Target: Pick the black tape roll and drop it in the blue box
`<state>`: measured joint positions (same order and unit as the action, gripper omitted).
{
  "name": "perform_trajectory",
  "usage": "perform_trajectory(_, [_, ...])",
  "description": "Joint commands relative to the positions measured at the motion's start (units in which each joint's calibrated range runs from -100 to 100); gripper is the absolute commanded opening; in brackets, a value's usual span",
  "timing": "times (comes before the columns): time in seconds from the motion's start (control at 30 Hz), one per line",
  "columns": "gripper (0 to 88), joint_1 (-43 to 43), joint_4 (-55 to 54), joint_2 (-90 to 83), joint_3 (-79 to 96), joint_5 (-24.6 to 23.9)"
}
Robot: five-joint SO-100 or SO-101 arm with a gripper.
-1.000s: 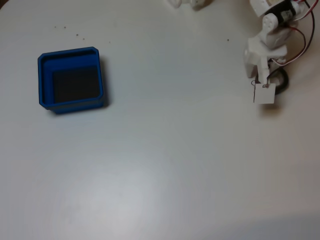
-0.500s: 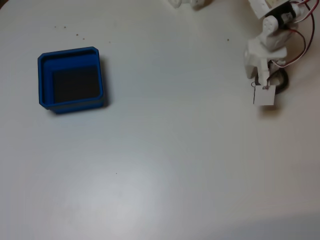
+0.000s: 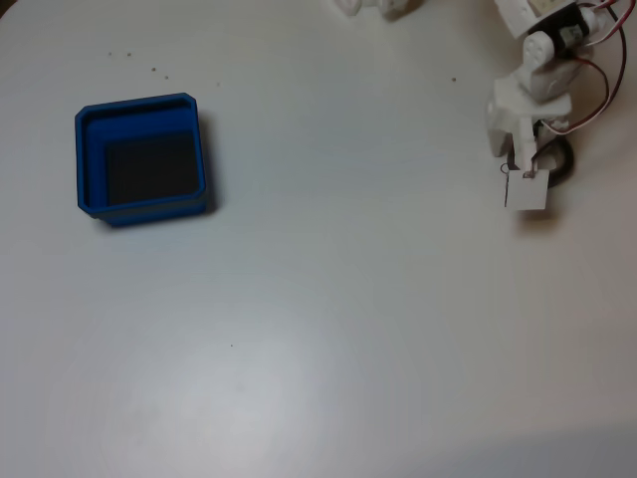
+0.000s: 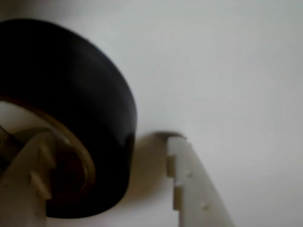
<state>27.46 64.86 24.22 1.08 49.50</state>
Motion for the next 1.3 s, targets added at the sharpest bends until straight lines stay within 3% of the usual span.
perform_trajectory(0.0, [20.3, -0.3, -0.3, 0.1, -2.2, -0.1])
perform_trajectory(0.13, [13.8, -0.2, -0.3, 0.3, -2.2, -0.1])
perform_trajectory(0.27, [0.0, 0.0, -0.3, 0.2, -2.2, 0.0])
perform_trajectory(1.27, [1.2, -0.3, 5.5, -7.2, -2.3, -0.5])
